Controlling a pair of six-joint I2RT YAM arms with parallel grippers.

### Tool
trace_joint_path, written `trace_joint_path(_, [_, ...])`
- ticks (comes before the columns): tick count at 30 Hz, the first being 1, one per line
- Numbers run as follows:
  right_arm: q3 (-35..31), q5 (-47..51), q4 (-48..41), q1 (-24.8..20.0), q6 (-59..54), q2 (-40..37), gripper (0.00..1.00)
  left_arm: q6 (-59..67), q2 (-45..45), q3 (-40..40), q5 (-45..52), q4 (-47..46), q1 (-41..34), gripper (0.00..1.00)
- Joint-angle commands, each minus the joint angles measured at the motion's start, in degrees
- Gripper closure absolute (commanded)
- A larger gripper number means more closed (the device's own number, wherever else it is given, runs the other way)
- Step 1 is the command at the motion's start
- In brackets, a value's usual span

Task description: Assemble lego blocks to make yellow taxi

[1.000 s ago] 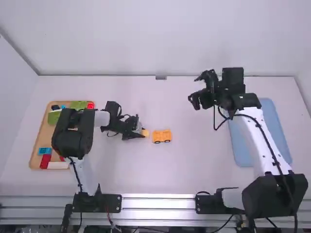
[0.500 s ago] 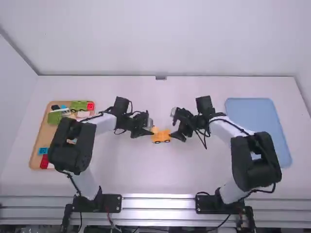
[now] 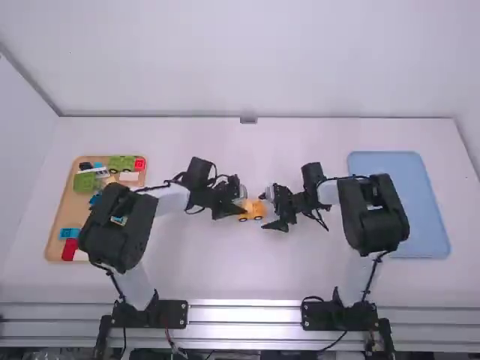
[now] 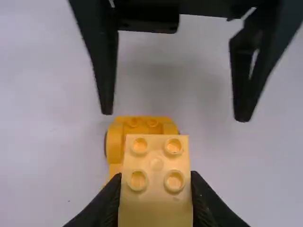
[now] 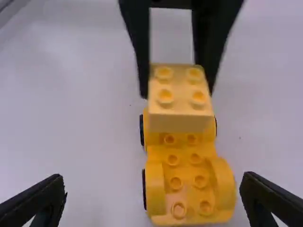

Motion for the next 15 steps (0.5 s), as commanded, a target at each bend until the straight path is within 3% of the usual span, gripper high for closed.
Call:
trace_joint_path(1, [0.5,-2.6,0.5,0.1,-4.4,0.7,0.02,-5.7,-1.4,-1.8,-2.3,2.2,-0.7,0.81])
trace_joint_path(7, [0.5,-6.1,12.7,0.1,7.4,6.1,0.02,-5.5,-1.9,-4.2,-1.8,5.5,-1.7,0.80])
trace_joint_path(15, [0.4,-4.2,14.6,2.1,9.1,7.3,0.02,-5.4,-1.9,-4.2,-1.9,5.2,-1.1,0.88])
